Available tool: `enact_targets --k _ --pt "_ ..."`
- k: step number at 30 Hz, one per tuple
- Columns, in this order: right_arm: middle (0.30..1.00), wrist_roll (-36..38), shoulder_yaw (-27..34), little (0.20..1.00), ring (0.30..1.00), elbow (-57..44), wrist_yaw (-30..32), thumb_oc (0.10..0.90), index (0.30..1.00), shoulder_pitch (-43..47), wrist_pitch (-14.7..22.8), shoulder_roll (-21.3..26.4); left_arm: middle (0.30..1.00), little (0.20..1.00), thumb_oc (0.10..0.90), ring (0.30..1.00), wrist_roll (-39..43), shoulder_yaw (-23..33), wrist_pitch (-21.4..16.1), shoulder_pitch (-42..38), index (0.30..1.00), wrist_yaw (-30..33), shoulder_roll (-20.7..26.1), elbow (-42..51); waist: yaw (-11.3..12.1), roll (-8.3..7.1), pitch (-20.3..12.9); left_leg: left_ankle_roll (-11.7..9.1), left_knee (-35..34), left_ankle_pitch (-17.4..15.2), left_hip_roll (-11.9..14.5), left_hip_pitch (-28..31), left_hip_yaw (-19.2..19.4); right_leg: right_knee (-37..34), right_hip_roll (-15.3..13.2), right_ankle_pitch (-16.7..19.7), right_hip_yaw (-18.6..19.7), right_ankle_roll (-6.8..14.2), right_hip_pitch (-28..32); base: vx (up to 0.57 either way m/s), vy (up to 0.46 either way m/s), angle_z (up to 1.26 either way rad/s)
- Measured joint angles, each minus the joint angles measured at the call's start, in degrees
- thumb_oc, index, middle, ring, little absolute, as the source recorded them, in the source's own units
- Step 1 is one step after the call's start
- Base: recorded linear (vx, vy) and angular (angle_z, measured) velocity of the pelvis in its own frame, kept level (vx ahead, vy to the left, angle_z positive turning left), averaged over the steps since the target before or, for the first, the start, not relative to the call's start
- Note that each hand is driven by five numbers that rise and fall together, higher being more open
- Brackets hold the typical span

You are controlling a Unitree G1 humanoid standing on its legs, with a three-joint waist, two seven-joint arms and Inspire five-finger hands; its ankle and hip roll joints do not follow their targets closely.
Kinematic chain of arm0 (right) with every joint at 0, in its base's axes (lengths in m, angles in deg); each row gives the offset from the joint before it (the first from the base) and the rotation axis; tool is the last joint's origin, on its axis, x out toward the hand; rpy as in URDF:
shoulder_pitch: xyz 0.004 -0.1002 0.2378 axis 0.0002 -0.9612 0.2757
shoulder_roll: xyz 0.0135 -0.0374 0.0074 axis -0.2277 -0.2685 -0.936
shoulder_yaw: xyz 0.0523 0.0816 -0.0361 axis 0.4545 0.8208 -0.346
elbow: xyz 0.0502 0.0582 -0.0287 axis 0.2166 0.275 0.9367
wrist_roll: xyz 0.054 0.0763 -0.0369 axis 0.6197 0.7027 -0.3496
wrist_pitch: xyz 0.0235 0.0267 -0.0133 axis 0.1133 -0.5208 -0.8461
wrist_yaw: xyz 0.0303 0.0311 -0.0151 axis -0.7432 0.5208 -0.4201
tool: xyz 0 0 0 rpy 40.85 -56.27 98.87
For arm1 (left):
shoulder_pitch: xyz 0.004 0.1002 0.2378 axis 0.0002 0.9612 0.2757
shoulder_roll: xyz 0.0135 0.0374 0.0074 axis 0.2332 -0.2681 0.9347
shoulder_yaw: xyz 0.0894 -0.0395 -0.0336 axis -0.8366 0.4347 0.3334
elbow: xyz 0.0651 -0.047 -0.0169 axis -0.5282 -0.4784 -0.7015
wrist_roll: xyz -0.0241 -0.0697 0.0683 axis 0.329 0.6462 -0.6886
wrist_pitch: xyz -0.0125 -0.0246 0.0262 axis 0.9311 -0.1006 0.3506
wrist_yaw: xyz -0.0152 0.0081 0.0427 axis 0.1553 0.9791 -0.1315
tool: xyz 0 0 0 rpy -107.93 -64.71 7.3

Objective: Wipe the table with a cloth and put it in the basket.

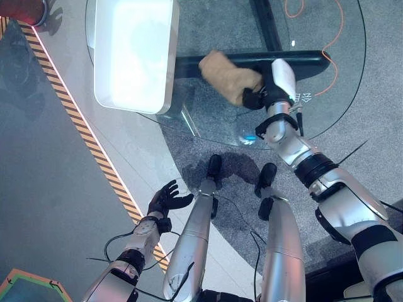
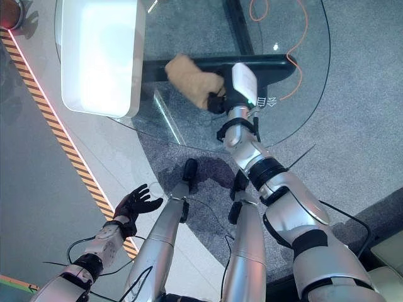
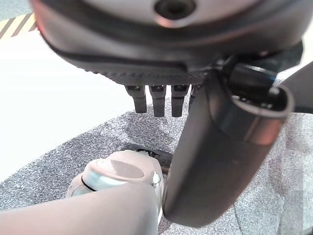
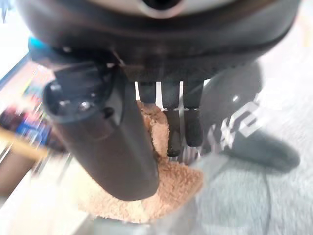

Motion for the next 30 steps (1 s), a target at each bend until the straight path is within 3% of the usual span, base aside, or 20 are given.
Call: enact_targets --k 10,16,30 --pt "0.3 1.63 5.0 0.2 0.3 4.22 7.8 0.1 0.3 1.11 1.78 3.46 0.9 0.9 0.8 0.9 2.43 -0.63 -0.91 0.0 0.9 -0.04 0.15 0.02 -0.72 0.04 0.02 0.66 -0.03 -0.41 -0.28 -0.3 0.75 -0.57 -0.04 0.26 0.97 0.24 -0.39 0.0 0.009 -0.02" --pt "0.3 4.61 8.34 0.2 0.3 8.81 10.28 0.1 0.3 1.37 4.8 4.3 0.9 0.9 0.8 0.9 3.76 -1.57 -1.3 0.0 0.9 -0.99 0.6 0.02 -1.48 0.04 0.02 0.86 -0.03 -0.53 -0.26 -0.72 0.78 -1.18 0.12 0.42 0.97 0.49 -0.51 0.0 0.0 0.0" --pt "0.3 10.59 12.69 0.2 0.3 13.43 16.12 0.1 0.3 2.24 4.73 6.89 0.9 0.9 0.8 0.9 4.43 -1.63 -1.47 -0.03 0.9 -1.07 1.3 0.11 -1.7 -0.02 0.06 1.44 0.1 -0.89 -0.31 -1.65 1.13 -2.44 0.45 1.12 1.05 1.06 -0.68 0.0 -0.003 -0.01"
